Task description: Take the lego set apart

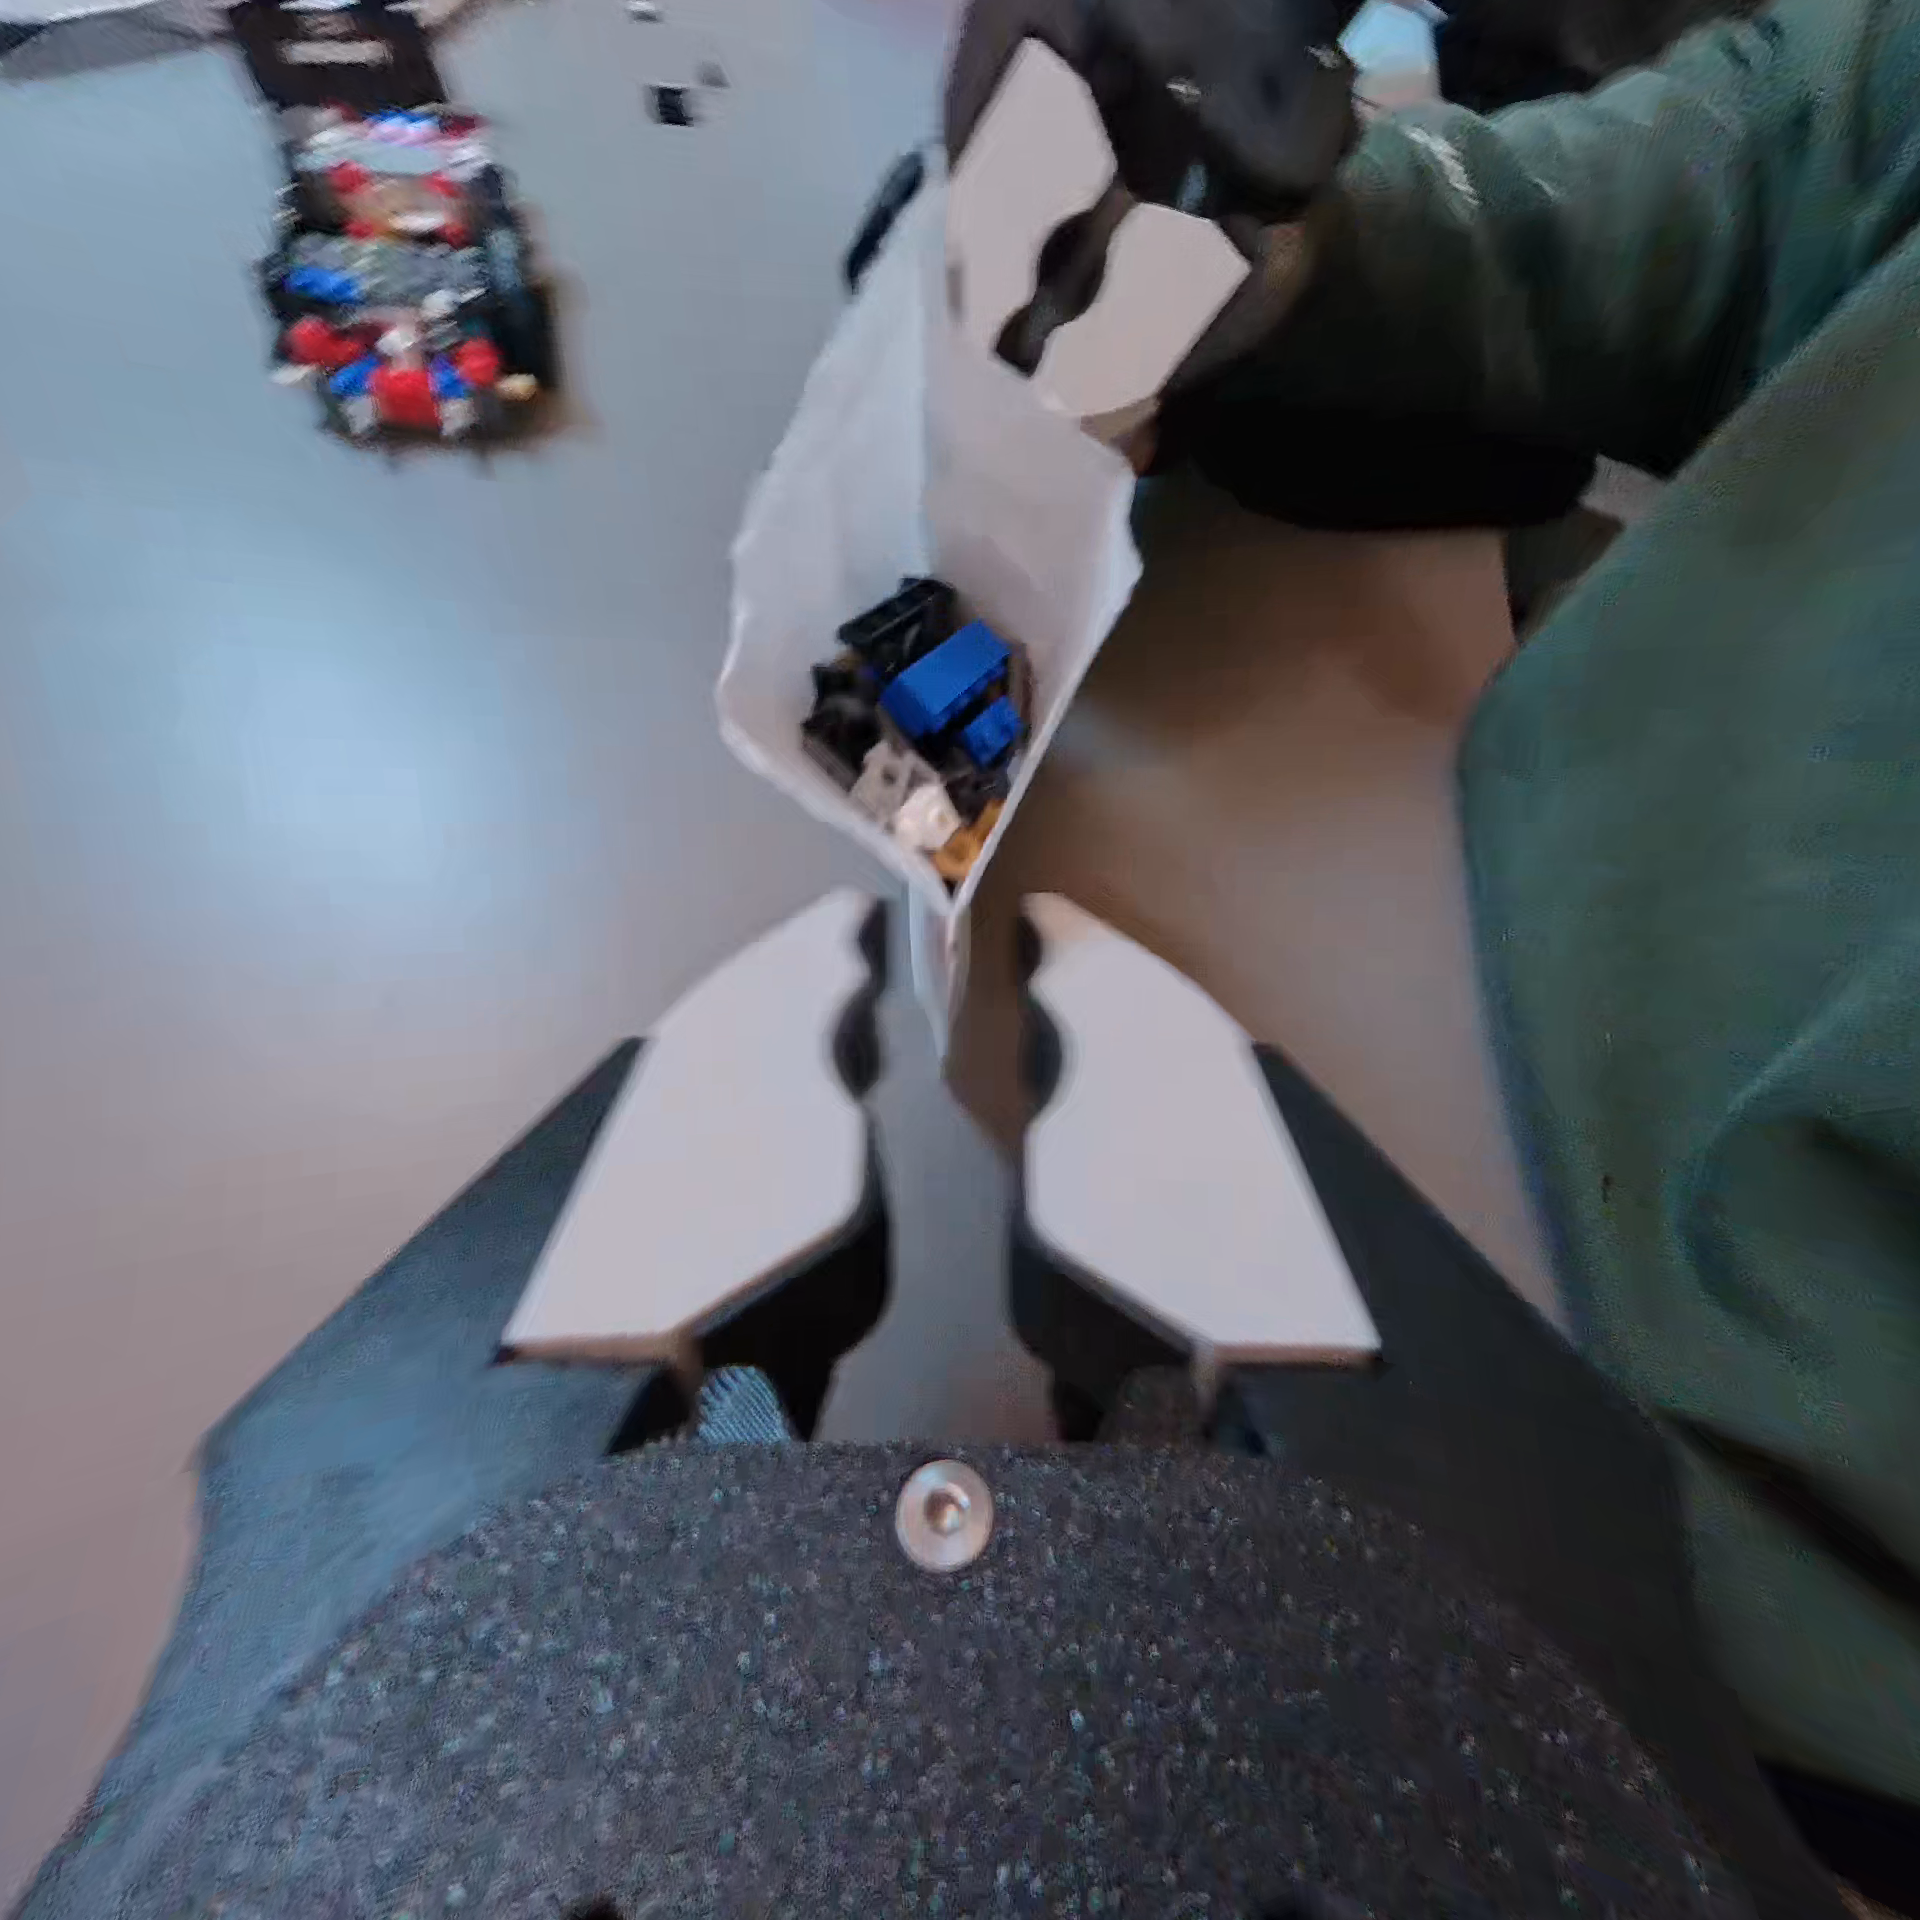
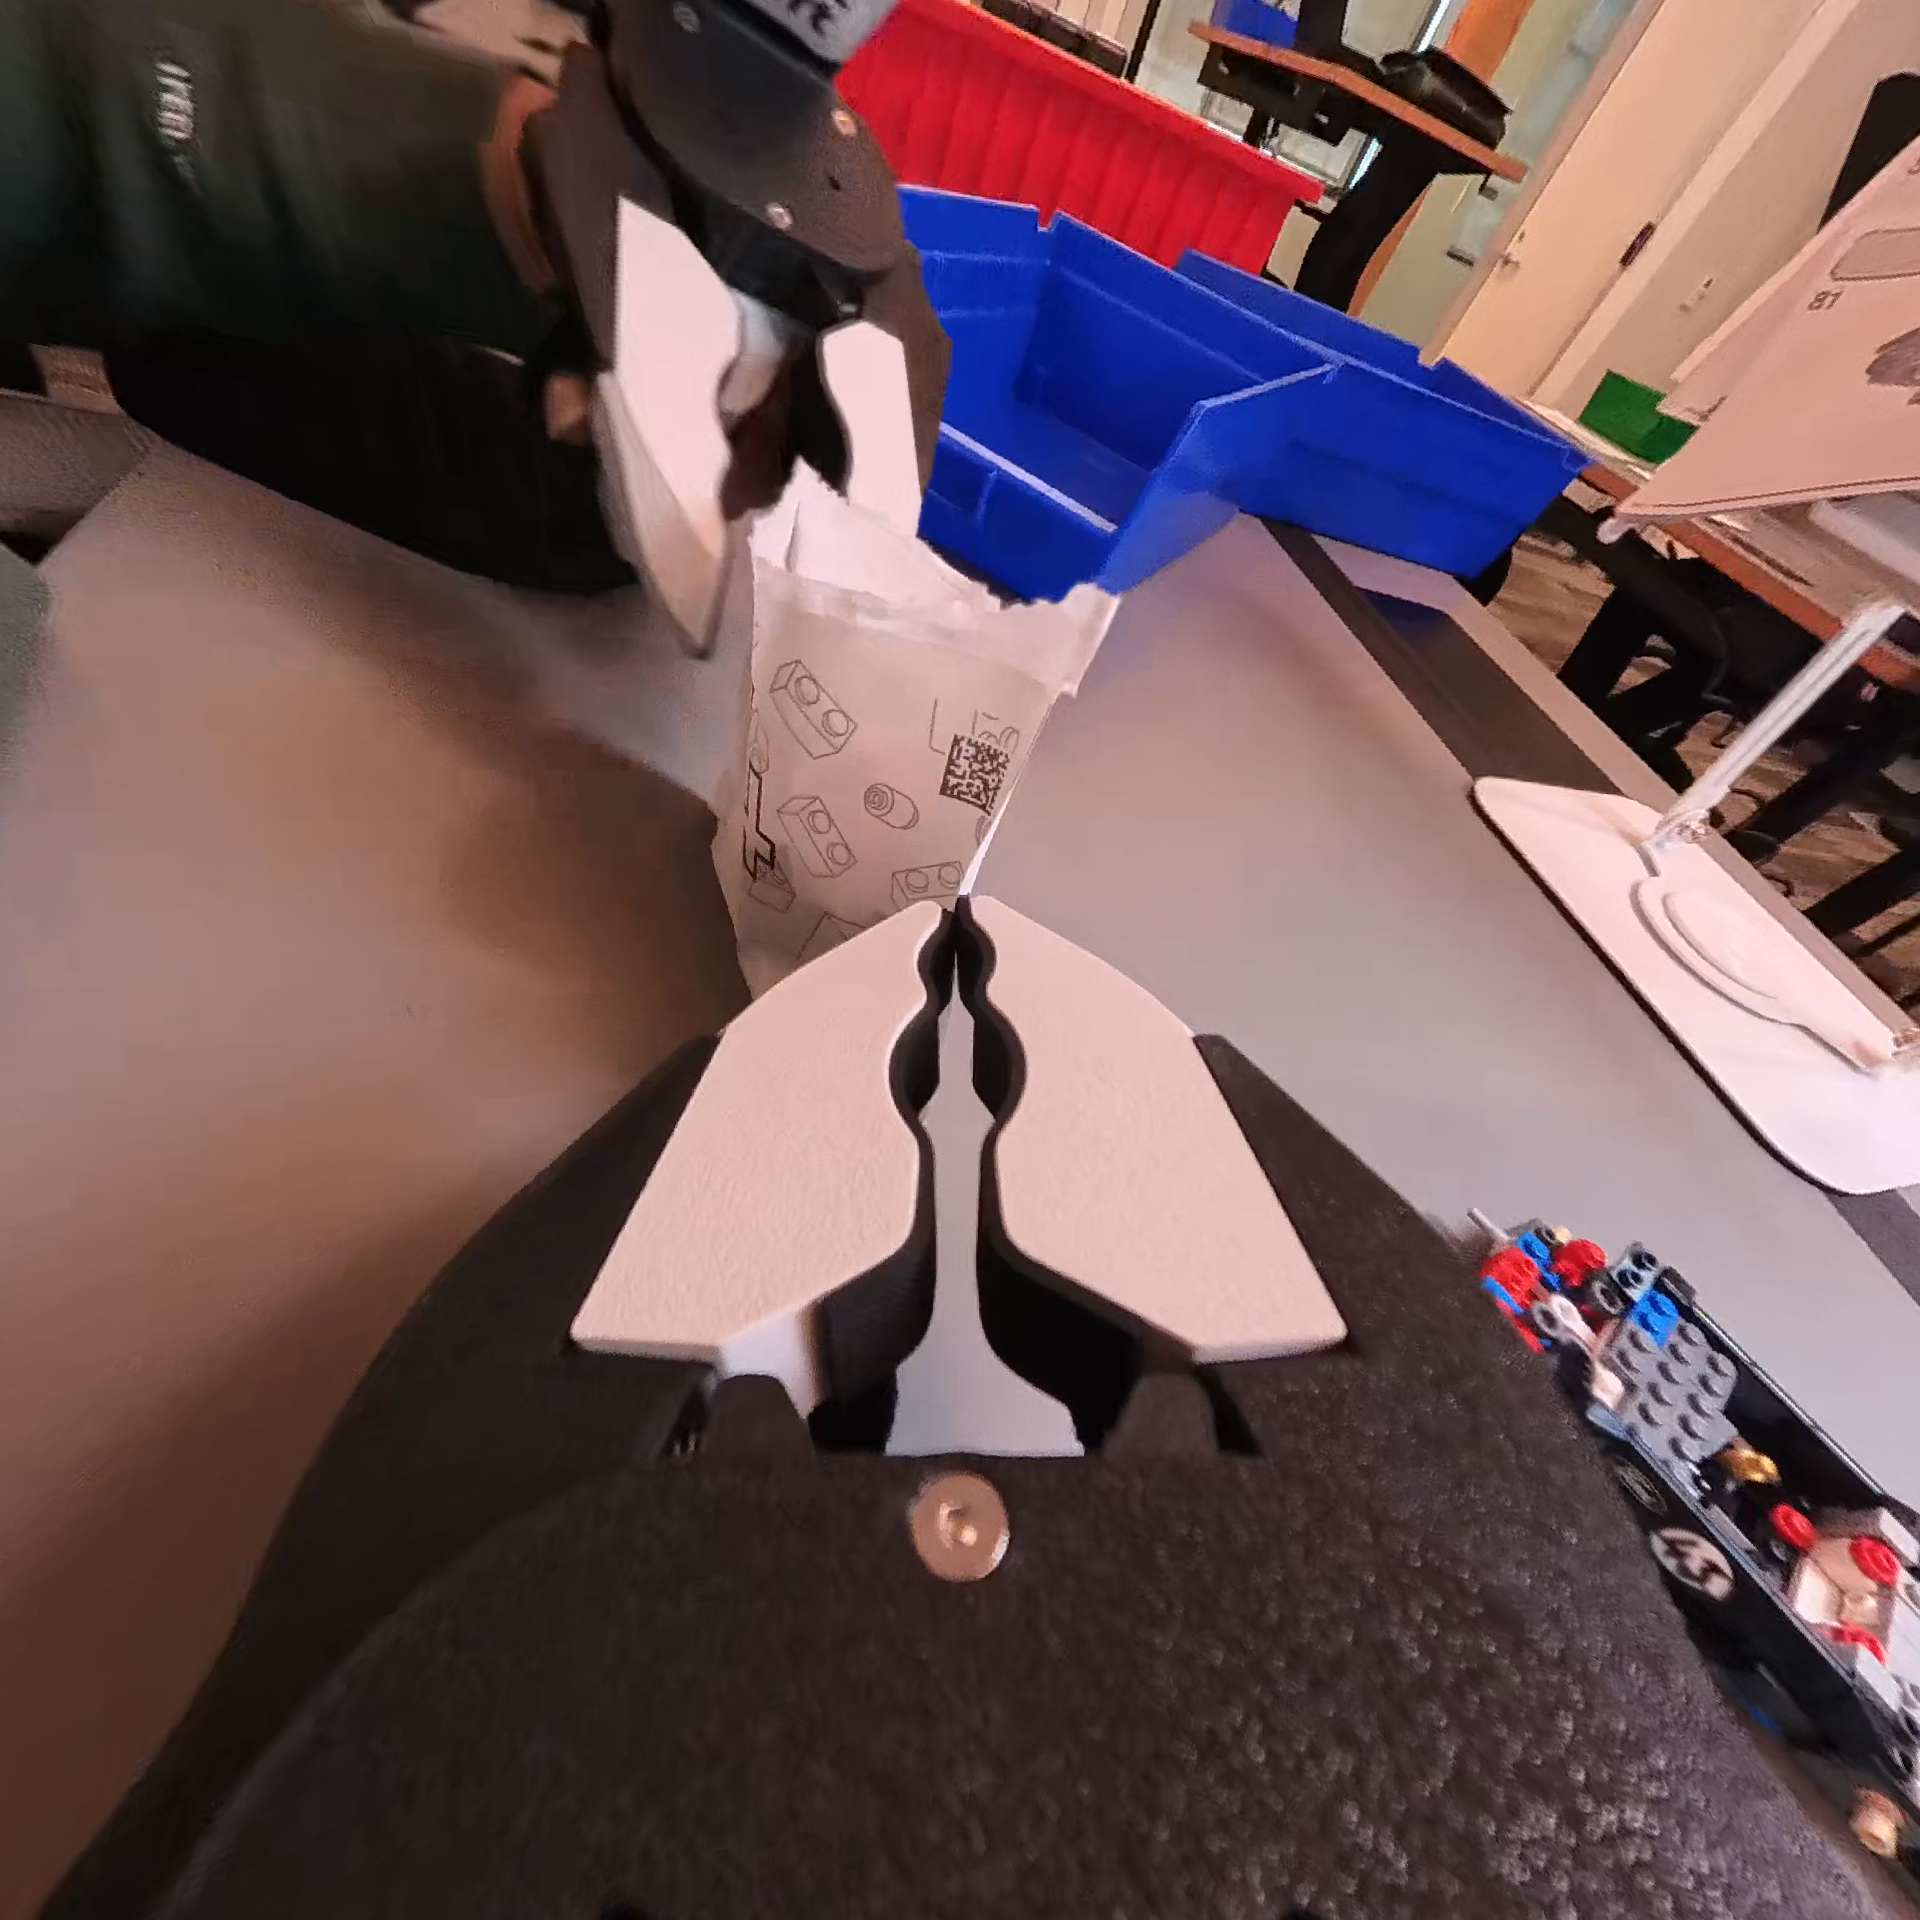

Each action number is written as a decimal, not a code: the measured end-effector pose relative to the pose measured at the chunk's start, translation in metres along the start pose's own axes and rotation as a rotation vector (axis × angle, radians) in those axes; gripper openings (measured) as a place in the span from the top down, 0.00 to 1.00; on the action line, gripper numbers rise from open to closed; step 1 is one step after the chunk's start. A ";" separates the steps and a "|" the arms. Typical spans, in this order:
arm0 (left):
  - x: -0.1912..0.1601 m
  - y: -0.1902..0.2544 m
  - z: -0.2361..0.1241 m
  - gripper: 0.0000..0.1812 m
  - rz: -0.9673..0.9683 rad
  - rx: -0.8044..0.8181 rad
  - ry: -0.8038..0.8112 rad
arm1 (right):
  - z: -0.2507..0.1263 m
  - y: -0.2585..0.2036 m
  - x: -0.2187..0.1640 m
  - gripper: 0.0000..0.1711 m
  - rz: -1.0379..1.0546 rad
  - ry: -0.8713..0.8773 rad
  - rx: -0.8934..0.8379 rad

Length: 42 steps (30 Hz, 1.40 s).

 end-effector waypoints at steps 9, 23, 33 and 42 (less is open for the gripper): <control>0.016 -0.020 0.022 1.00 0.334 0.042 0.051 | -0.021 0.010 -0.012 0.82 0.161 -0.044 0.087; 0.022 -0.013 0.004 0.97 0.317 0.037 0.150 | -0.014 0.006 0.000 1.00 0.192 0.023 0.158; 0.012 -0.021 0.010 1.00 0.240 0.017 0.089 | -0.019 0.012 -0.008 1.00 0.221 -0.056 0.135; 0.009 -0.018 0.015 0.80 0.228 -0.009 0.076 | -0.014 0.004 -0.013 0.81 0.248 -0.105 0.186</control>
Point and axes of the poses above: each gripper's, where its closed fingertips meet, z out along the fingers, x out of its top, y = z × x across the jaws, the point moved 6 cm from there along -z, back along the fingers, and after that the axes turned 7 degrees about -z, right-handed, at the moved point
